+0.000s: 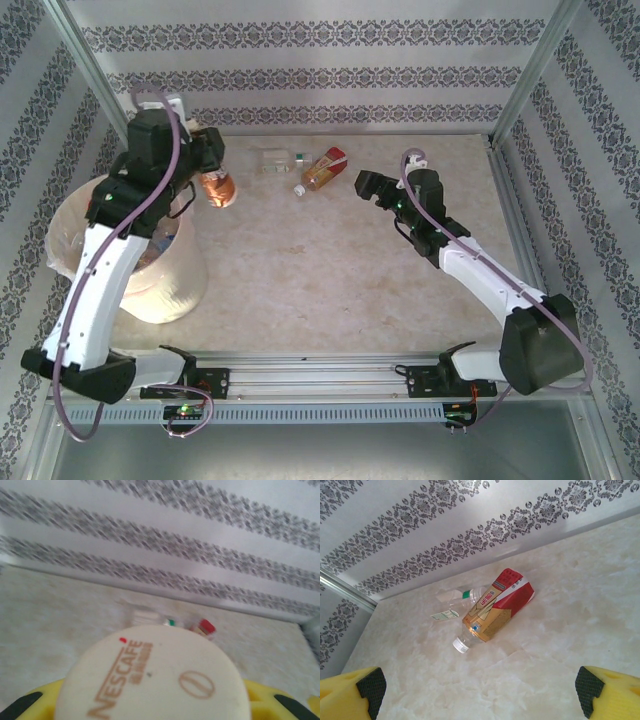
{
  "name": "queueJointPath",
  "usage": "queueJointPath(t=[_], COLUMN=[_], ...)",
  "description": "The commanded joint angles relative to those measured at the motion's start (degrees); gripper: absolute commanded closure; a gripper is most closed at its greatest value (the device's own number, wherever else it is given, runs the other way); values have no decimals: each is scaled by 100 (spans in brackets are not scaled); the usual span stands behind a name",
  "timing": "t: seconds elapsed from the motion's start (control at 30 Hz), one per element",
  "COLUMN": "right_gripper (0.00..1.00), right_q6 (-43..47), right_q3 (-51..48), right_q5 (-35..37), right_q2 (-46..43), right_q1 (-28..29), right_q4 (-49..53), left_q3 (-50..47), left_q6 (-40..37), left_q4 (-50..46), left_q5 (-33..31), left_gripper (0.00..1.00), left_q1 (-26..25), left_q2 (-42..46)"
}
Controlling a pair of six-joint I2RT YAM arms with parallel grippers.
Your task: Put the plastic bottles in the bin
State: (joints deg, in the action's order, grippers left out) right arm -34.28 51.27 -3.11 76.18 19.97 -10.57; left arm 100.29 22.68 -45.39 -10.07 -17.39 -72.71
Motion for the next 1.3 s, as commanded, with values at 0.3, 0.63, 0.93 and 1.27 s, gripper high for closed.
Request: queueJointPath(t=[0.3, 0.63, 0.93, 1.27], right_gripper=[2, 2, 2, 2], right_q6=[-285, -192, -141, -224], right_q3=[237, 156, 96, 103], right_q5=[-296, -242, -216, -299], right_q2=[142, -5, -51, -19], right_q1=[-53, -51, -50, -52], right_q4=[-411, -394, -396, -404], left_q3=[280, -747, -491, -1183], left_q6=[-251, 494, 604, 989], left_q4=[-1124, -724, -859, -421], left_q5=[-567, 1515, 1864, 2913], left_gripper=[59, 55, 12, 6], left_q1=[2021, 3425, 3488, 3488], left_q2=[247, 92, 67, 217])
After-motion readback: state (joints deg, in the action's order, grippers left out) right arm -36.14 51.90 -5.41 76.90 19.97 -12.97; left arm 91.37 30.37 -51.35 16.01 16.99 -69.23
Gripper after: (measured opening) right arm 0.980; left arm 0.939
